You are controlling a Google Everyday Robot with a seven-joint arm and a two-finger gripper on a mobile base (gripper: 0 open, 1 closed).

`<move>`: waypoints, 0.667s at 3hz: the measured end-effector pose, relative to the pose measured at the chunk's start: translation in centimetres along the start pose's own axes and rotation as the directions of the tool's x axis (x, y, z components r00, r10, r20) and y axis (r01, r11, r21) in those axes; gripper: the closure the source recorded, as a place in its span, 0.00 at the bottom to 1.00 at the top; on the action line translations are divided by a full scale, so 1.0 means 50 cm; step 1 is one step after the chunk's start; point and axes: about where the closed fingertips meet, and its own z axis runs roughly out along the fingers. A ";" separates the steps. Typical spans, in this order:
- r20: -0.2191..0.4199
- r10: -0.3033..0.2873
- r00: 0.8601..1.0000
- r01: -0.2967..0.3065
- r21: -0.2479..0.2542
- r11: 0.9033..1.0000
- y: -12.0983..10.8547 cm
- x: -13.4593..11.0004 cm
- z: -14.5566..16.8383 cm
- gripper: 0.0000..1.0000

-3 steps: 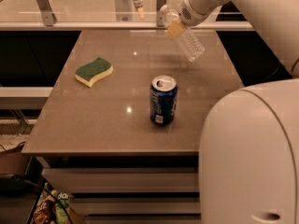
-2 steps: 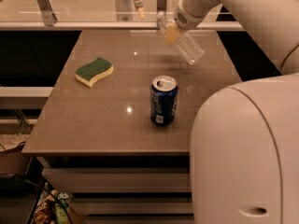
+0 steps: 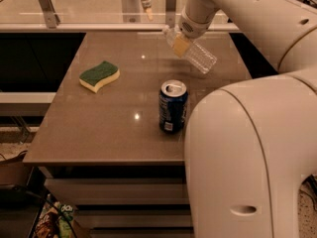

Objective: Knock water bottle over

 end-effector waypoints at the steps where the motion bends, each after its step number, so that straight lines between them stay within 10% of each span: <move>1: -0.046 -0.048 0.998 0.047 -0.023 0.999 0.013 0.002 0.018 1.00; 2: -0.096 -0.115 0.989 0.110 -0.062 0.992 0.029 0.002 0.034 1.00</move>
Offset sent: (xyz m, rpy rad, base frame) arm -0.0027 0.0157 -0.0191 -0.1528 0.1417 0.1707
